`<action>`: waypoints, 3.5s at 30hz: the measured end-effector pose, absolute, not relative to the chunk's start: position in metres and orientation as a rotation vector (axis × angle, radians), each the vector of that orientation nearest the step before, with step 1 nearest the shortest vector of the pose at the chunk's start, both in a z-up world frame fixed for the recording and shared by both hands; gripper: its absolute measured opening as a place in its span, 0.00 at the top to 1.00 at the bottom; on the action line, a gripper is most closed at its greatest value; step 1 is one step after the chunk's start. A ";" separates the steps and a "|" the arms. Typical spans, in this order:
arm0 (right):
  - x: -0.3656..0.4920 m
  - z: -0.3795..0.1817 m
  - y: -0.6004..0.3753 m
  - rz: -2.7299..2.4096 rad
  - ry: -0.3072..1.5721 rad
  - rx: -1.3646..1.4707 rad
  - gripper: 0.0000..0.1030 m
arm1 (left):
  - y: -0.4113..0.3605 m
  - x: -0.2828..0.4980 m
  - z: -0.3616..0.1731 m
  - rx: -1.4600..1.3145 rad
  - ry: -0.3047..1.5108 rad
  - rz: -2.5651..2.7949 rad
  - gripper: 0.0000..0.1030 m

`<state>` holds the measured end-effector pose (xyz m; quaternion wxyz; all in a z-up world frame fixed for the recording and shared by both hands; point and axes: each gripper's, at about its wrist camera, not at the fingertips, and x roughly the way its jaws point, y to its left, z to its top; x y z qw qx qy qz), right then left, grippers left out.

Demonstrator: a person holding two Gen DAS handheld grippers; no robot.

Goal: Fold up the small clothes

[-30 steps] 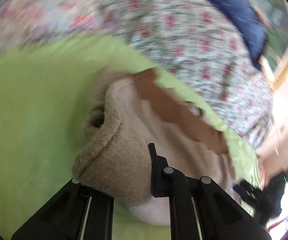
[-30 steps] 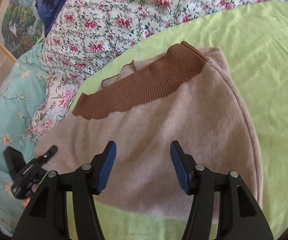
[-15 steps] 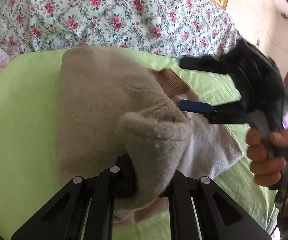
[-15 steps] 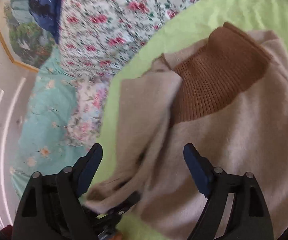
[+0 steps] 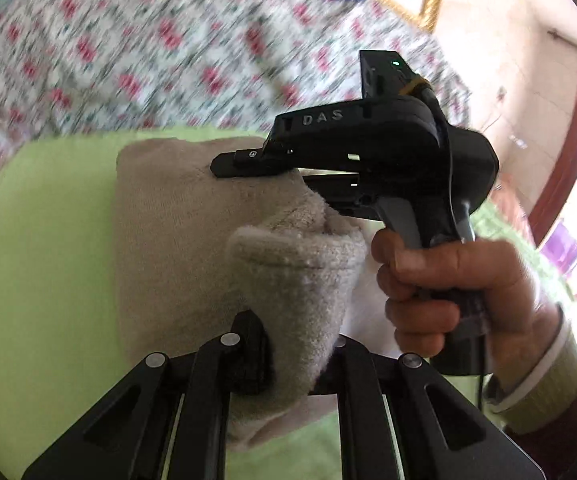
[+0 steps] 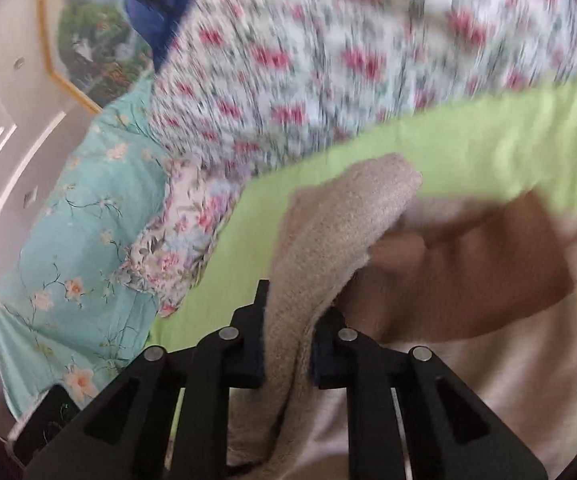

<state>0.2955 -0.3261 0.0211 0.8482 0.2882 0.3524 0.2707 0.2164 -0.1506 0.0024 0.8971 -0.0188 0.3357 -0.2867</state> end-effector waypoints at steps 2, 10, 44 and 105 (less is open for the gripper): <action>0.283 0.027 -0.356 0.508 0.730 0.573 0.83 | -0.169 0.217 0.012 -0.059 0.688 -0.648 0.90; 0.273 -0.032 -0.414 0.279 0.874 0.447 0.83 | -0.267 0.228 -0.035 -0.016 0.802 -0.759 0.90; 0.244 -0.075 -0.440 0.361 0.935 0.616 0.31 | -0.150 0.297 -0.072 -0.290 1.051 -0.614 0.14; 0.252 -0.042 -0.204 0.485 0.931 0.573 0.76 | 0.088 0.198 -0.038 -0.243 0.871 -0.346 0.44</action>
